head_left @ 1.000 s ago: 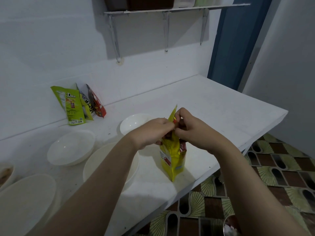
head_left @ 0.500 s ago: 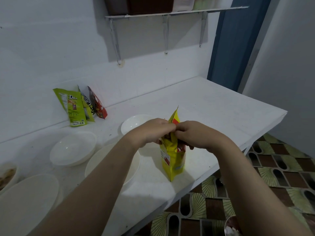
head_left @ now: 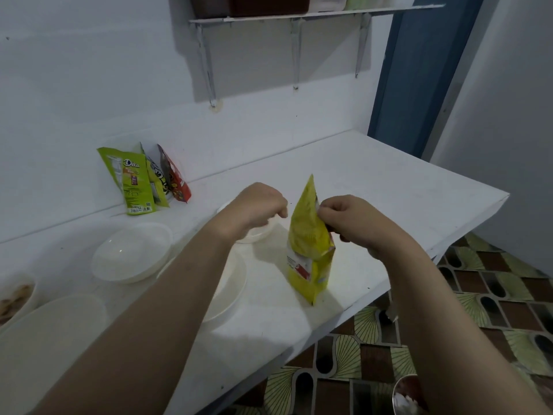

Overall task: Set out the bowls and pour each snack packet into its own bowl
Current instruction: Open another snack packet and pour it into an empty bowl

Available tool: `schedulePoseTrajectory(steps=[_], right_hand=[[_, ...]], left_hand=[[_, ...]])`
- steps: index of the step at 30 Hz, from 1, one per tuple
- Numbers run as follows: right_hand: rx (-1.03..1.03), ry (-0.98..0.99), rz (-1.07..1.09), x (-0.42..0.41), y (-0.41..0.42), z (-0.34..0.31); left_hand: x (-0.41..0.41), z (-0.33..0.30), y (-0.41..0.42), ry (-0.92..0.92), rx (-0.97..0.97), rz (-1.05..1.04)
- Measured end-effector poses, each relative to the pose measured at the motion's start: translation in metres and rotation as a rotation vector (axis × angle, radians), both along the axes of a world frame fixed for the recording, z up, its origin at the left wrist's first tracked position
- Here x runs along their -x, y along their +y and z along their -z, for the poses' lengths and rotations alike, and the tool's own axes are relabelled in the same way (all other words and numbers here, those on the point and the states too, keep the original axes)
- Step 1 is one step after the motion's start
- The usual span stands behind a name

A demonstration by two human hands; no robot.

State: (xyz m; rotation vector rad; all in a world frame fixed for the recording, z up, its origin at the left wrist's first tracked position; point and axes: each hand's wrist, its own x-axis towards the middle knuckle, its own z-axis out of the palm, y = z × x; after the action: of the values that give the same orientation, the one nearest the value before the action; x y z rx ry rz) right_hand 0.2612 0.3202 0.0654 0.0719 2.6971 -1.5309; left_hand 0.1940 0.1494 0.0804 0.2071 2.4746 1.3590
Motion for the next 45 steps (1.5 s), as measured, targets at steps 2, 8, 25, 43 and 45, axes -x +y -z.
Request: schedulePoseTrajectory(steps=[2, 8, 25, 43, 45], right_hand=[[0.008, -0.011, -0.012, 0.000, 0.003, 0.000], [0.050, -0.019, -0.091, 0.001, -0.009, 0.003], [-0.261, -0.068, 0.047, 0.013, -0.022, -0.017], [-0.080, 0.516, 0.410, -0.016, -0.023, -0.040], [-0.063, 0.526, 0.383, -0.022, -0.026, -0.045]], left_hand=[[0.002, -0.005, -0.005, 0.024, -0.040, -0.001], [-0.009, 0.001, 0.009, -0.154, 0.004, 0.268], [-0.008, 0.013, 0.006, 0.296, 0.000, 0.034], [-0.005, 0.059, 0.003, -0.435, -0.620, -0.282], [-0.002, 0.063, -0.001, -0.530, -0.698, -0.270]])
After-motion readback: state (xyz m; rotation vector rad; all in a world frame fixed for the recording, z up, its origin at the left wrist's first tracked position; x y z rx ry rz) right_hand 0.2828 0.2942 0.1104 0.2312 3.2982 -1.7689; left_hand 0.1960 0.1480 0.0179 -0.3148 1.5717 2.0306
